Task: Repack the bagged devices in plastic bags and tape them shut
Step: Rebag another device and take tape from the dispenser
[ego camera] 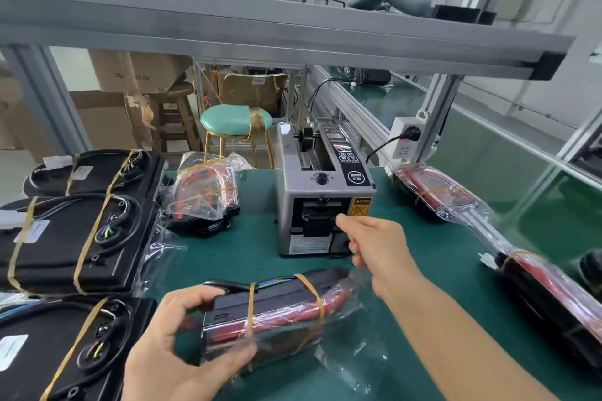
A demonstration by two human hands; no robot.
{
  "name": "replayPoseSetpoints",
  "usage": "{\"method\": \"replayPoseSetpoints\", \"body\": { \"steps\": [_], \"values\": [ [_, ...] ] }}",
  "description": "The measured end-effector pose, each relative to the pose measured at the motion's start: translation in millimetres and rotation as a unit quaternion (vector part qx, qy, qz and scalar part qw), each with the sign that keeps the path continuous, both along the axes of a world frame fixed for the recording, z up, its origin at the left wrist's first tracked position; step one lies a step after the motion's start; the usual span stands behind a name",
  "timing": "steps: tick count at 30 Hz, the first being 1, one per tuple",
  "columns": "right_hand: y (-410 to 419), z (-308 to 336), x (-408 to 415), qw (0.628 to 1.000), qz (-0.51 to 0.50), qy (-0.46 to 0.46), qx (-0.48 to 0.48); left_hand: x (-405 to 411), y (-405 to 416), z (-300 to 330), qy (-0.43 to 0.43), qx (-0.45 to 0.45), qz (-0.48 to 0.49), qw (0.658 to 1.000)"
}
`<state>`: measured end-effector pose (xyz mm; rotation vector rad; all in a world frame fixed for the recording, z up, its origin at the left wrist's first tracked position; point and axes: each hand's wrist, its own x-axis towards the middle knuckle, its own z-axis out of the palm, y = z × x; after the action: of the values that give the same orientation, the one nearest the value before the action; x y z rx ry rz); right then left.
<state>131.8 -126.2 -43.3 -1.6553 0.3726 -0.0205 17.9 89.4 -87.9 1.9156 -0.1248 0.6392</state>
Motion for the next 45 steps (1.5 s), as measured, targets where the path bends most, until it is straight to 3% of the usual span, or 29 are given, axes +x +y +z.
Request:
{"method": "replayPoseSetpoints", "body": {
  "steps": [17, 19, 23, 27, 30, 33, 36, 45],
  "values": [
    [47, 2, 28, 0.953, -0.214, 0.091, 0.193, -13, -9, 3, -0.040, -0.066, 0.005, 0.997],
    [45, 4, 24, 0.953, -0.187, 0.100, 0.218, -15, -8, 2, -0.041, -0.066, 0.010, 0.997],
    [28, 25, -2, 0.968, -0.022, 0.089, 0.232, -14, -16, 5, -0.047, -0.090, 0.022, 0.995],
    [17, 59, -54, 0.991, 0.114, -0.015, 0.065, -8, -42, 9, -0.053, -0.119, 0.077, 0.988],
    [32, 62, -92, 0.976, 0.206, -0.047, 0.050, -3, -60, 0, -0.049, -0.078, 0.126, 0.988],
    [44, 38, -107, 0.978, 0.193, -0.068, 0.035, -5, -68, -5, -0.018, -0.097, 0.161, 0.982],
    [47, 25, -107, 0.984, 0.160, -0.076, 0.007, -11, -63, -5, -0.046, -0.057, 0.133, 0.988],
    [58, 20, -114, 0.988, 0.129, -0.088, -0.011, -17, -50, 5, -0.074, -0.052, 0.070, 0.994]
  ]
}}
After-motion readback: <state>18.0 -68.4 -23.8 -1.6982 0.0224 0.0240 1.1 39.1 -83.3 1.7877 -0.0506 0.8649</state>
